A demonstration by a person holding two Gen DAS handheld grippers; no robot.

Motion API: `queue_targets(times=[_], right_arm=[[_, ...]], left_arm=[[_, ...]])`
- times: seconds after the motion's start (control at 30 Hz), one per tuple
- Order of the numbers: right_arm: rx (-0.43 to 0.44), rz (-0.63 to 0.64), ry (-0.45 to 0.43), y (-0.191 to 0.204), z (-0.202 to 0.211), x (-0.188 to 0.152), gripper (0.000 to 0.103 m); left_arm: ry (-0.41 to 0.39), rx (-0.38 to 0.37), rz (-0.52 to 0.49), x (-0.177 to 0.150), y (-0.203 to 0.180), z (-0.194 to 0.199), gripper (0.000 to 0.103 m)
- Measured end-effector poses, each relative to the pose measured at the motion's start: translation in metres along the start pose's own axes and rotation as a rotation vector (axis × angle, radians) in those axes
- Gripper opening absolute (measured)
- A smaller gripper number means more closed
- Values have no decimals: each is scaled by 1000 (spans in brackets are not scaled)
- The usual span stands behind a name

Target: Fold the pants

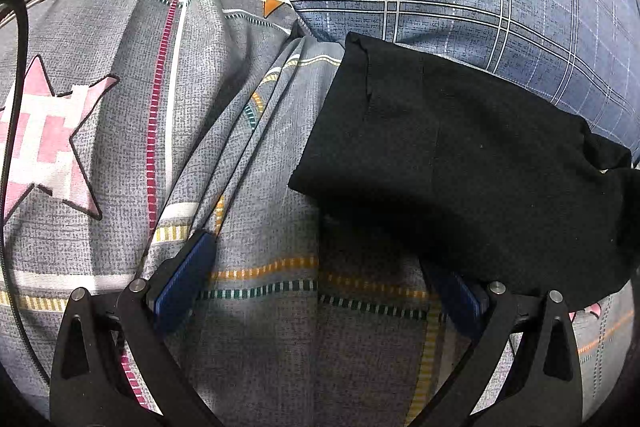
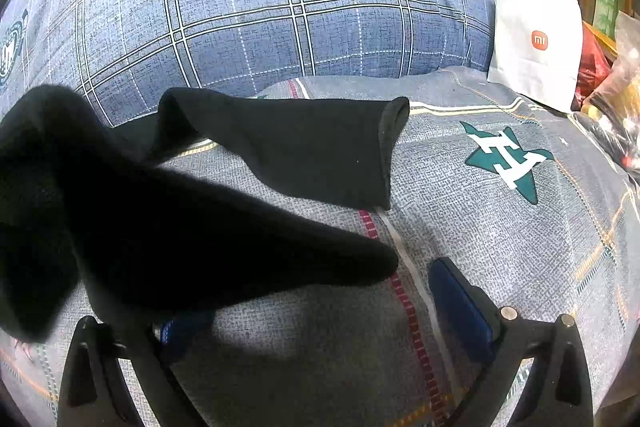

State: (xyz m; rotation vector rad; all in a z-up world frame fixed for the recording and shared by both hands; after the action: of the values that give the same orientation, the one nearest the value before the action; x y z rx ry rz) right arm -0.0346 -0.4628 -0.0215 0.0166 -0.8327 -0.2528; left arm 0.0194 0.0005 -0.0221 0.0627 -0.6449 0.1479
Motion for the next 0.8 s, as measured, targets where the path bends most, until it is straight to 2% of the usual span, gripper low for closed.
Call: queue_targets(times=[0.2, 0.4, 0.53, 0.6, 0.63, 0.73, 0.8], right_arm=[[-5, 4, 2, -9, -4, 1, 103], [-5, -7, 30, -12, 4, -1, 100], [17, 14, 26, -8, 34, -11, 98], [40, 17, -5, -5, 47, -12, 98], [58, 13, -27, -3, 57, -12, 98], [106, 3, -68, 5, 81, -5, 98], [117, 15, -95, 13, 93, -4, 98]], left_arm=[[2, 3, -3, -1, -1, 0, 103], [71, -10, -23, 0, -2, 10, 101], [-17, -21, -16, 5, 0, 47, 101], [-40, -21, -28, 10, -1, 65, 101], [-84, -24, -35, 11, -3, 73, 101], [-111, -39, -52, 15, -9, 91, 101], [-83, -74, -41, 18, -11, 99, 101]])
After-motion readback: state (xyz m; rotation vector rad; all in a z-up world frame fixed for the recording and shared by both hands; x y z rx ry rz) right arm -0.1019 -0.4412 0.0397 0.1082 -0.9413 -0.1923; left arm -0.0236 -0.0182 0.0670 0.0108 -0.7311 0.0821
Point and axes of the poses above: each gripper's, at about its wrist camera, not at the fingertips, and z roughly against the way its jaws point, y to its left, x to its top, the point moved 3 cm from there along -z, roughly the way its jaws point, and after that the axes turned 6 degrees about x, right-handed, at the moved point
